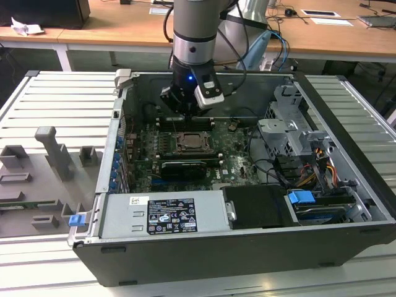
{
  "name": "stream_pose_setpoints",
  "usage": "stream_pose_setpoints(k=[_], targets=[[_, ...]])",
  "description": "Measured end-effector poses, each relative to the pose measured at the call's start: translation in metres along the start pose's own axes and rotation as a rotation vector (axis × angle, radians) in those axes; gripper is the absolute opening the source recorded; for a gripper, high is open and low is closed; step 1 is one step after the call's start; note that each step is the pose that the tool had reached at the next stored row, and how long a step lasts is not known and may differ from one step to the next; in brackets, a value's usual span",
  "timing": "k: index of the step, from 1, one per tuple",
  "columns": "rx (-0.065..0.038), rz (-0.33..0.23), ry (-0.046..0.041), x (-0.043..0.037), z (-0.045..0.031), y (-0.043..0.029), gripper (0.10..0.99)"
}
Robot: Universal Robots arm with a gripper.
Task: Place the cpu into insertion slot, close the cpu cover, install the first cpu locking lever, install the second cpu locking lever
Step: 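Install the first cpu locking lever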
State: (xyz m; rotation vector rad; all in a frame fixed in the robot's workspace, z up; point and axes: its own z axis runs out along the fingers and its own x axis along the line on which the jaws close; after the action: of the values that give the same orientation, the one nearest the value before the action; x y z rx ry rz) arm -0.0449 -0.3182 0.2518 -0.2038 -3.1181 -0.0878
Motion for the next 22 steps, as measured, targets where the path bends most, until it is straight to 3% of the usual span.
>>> stream_pose_setpoints(k=[3, 7, 11, 17, 22], targets=[[0.001, -0.043, 0.0018, 0.0014, 0.0002, -0.0002, 0.106], [-0.001, -0.044, -0.0168, 0.0214, -0.0015, -0.0027, 0.106], [-0.003, -0.045, -0.0299, 0.0289, -0.0105, -0.0032, 0.106], [-0.003, -0.048, -0.0317, 0.0459, -0.0099, -0.0053, 0.106], [-0.005, -0.073, -0.03, 0.0525, -0.0074, -0.0055, 0.106]])
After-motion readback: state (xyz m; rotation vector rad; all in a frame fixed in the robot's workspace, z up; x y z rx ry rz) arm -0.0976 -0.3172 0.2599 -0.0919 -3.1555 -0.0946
